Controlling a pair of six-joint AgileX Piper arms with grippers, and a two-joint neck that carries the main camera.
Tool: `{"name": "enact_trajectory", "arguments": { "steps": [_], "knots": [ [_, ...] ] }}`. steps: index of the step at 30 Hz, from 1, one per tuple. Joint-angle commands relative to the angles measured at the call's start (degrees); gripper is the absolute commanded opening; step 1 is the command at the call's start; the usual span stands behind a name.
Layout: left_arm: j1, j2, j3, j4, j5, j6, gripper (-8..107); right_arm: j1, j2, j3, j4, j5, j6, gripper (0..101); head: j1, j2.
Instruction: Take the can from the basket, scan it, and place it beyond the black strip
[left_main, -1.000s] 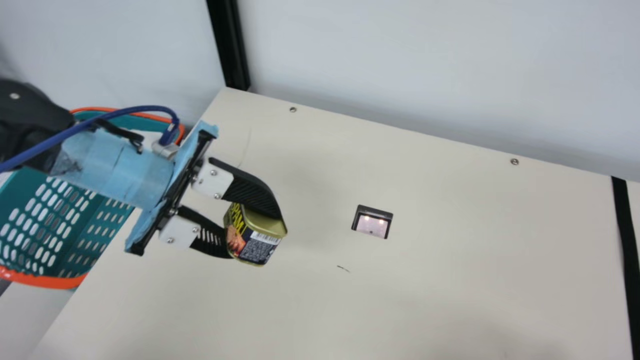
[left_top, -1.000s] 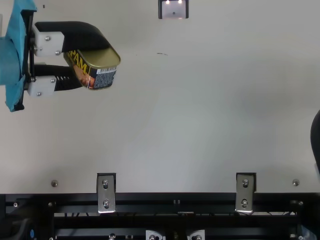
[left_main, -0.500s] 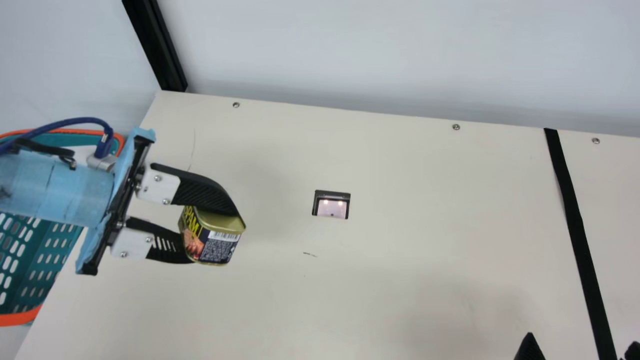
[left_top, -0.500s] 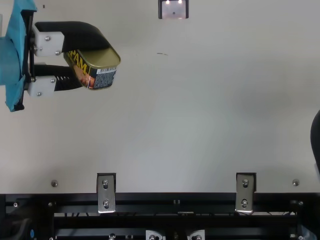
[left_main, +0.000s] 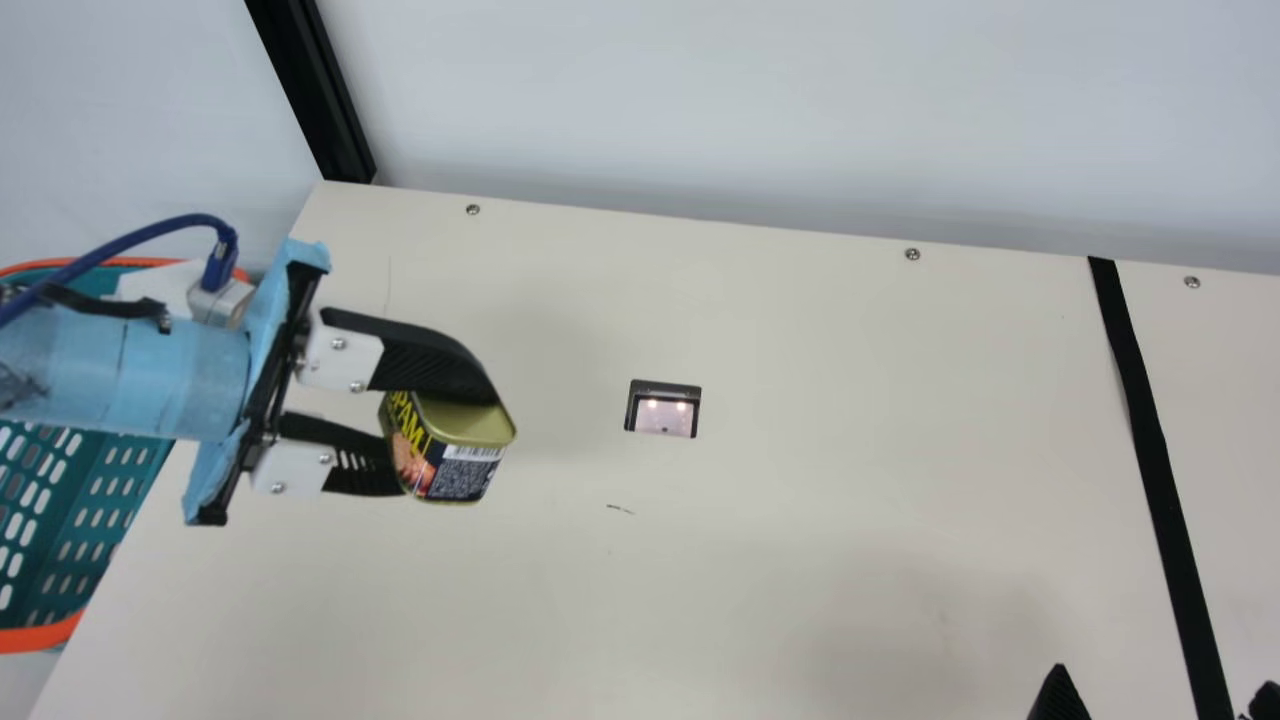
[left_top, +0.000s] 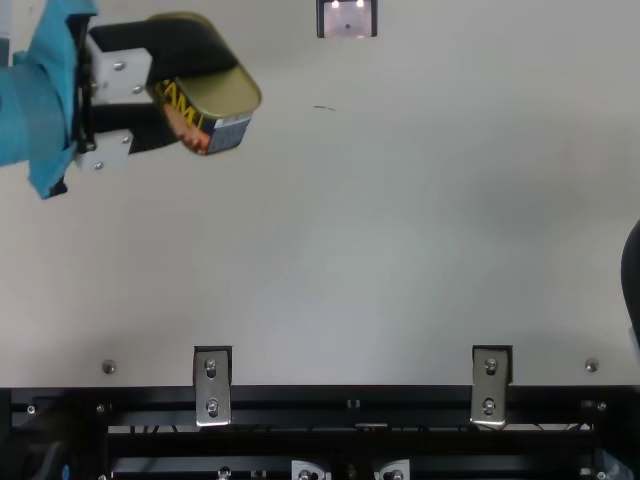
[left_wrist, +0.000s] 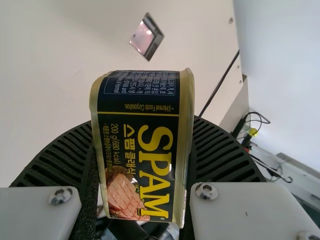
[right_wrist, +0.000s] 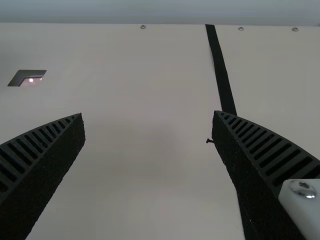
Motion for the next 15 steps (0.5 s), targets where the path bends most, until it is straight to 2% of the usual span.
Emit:
{"name": "enact_trajectory", "arguments": {
  "steps": [1,7,15],
  "knots": [
    [-2.9,-0.9,0.0,0.3,-6.3,1.0,10,0.0,0.0,0.0,0.0,0.0,0.0,101,-0.2,-0.1],
    [-10.8,-2.9,-0.7,5.8,-18.1,1.3,10,0.0,0.0,0.0,0.0,0.0,0.0,101,-0.2,-0.1],
    [-19.9,-3.1,-1.5,17.2,-31.7,-2.7,10,0.0,0.0,0.0,0.0,0.0,0.0,101,-0.2,-0.1]
  ]
}}
